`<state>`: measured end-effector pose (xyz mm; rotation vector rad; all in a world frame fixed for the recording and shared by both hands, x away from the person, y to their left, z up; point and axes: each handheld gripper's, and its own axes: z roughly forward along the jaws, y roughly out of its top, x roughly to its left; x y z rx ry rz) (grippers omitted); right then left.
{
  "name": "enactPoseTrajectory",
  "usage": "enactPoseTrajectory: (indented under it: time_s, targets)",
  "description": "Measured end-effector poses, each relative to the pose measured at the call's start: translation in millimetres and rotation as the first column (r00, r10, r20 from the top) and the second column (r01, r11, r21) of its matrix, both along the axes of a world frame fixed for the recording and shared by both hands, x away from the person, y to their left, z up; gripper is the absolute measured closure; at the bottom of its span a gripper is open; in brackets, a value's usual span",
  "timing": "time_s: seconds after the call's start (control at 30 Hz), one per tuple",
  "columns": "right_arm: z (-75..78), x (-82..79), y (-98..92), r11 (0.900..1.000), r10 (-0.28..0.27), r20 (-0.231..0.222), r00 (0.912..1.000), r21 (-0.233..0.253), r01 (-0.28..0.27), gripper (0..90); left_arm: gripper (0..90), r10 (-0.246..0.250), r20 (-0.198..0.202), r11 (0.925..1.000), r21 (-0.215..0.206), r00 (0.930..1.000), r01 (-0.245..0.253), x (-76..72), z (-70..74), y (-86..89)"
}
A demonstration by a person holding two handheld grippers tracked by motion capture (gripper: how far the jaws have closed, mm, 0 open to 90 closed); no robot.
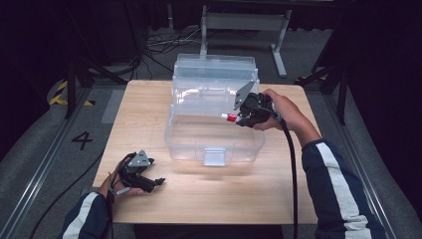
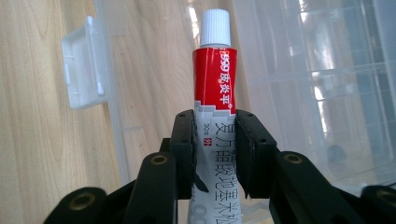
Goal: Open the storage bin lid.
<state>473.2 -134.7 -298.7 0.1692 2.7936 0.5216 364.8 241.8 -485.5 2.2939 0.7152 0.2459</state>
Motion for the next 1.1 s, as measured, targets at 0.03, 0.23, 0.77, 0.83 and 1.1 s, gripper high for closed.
enactPoseTrajectory:
  time_s: [0.03,0.23,0.77,0.83,1.1]
  targets:
    - [-2.6,2.1,1.1,1.0,-0.002,-0.004,1.0,-0.014,0.002,70.5,14.4,0.0,0.0,1.0,0.0,1.0,0.0,0.0,0.0,0.0]
    - [-13.5,10.5,6.5,1.0,-0.008,-0.023,0.9997,-0.028,0.008,70.5,14.4,0.0,0.0,1.0,0.0,1.0,0.0,0.0,0.0,0.0]
    - [-53.7,22.0,19.6,0.994,-0.003,-0.099,0.9951,-0.108,-0.008,70.4,14.4,0.0,0.0,1.0,0.0,1.0,0.0,0.0,0.0,0.0]
    - [-61.2,24.0,20.4,0.992,-0.008,-0.112,0.9937,-0.124,-0.006,70.4,14.4,-0.001,0.001,1.0,0.0,1.0,0.001,0.1,0.0,0.1]
    - [-83.2,27.1,19.7,0.986,-0.007,-0.152,0.9883,-0.166,-0.018,70.4,14.4,-0.002,0.001,1.0,0.001,1.0,0.002,0.2,0.0,0.1]
